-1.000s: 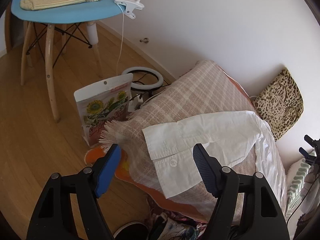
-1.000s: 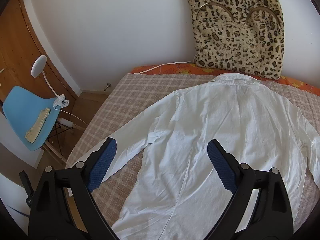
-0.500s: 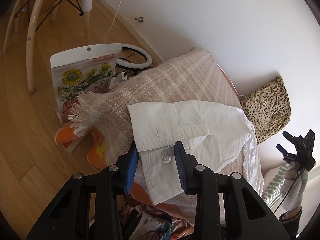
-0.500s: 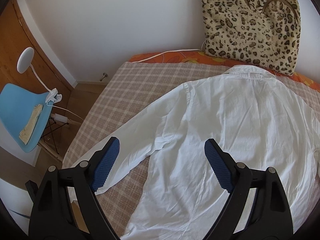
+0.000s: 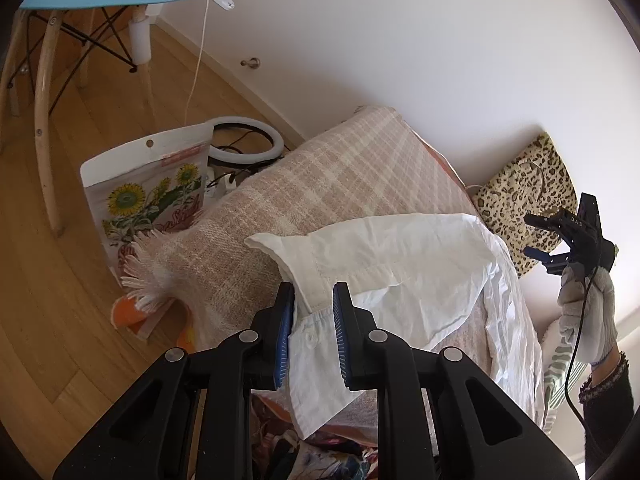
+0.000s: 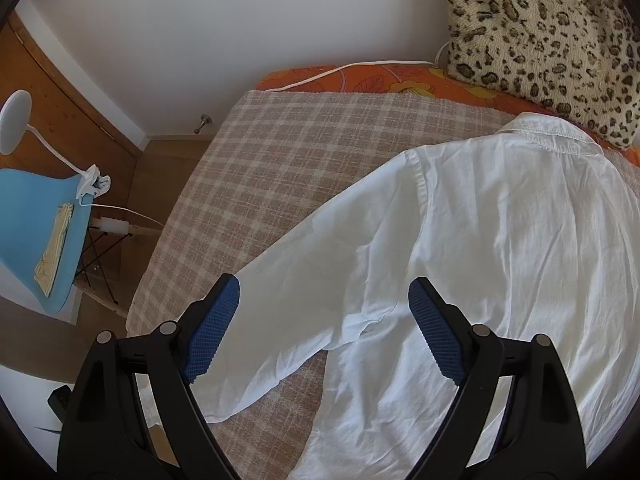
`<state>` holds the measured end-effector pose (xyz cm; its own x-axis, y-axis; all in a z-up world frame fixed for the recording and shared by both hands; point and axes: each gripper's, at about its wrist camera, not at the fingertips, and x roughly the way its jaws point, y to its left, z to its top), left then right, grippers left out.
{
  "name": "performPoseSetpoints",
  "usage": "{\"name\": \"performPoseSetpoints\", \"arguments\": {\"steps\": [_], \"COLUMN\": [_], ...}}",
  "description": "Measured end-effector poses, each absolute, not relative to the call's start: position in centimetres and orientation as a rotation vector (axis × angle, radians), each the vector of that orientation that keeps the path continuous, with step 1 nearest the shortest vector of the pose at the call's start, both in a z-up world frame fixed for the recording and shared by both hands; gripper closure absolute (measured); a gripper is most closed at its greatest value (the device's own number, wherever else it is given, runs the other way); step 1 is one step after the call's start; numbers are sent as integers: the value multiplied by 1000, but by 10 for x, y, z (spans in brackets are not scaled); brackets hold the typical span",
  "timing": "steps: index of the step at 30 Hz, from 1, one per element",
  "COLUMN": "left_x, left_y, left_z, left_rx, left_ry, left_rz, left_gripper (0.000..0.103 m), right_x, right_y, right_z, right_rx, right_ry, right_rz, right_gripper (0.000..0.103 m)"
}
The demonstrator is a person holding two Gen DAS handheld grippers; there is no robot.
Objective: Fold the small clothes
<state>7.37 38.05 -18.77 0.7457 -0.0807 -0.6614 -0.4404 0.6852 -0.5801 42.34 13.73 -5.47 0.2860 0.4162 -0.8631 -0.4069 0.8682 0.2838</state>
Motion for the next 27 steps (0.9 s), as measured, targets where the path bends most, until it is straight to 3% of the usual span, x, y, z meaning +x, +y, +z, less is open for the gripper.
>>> {"name": "performPoseSetpoints", "arguments": {"steps": [2, 3, 7, 21, 24, 25, 27], "left_x": [76, 76, 71, 54, 53, 53, 52], "left_y": [376, 375, 371, 324, 318, 316, 314], "left_z": [-186, -185, -174, -125, -121, -121, -120], "left_rx": [-756, -743, -726, -659, -643, -640, -641], "left_ry": [716, 703, 628, 529, 534, 539, 540], "left_rz": [230, 211, 169, 42, 18, 15, 11], "left_gripper": [89, 100, 101, 102, 102, 102, 102], "right_x": [437, 443, 462, 490, 487, 487, 490], "right_y": [148, 152, 175, 237, 238, 236, 228], "right_z": [-62, -66, -87, -141, -141, -141, -141], "right_rx": [30, 44, 69, -149, -199, -203, -167], "right_ry": [1187, 1207, 1275, 1314, 1282, 1274, 1290], "right_rz": [549, 549, 537, 370, 332, 332, 355], "right_gripper": [23, 25, 38, 48, 73, 90, 98]}}
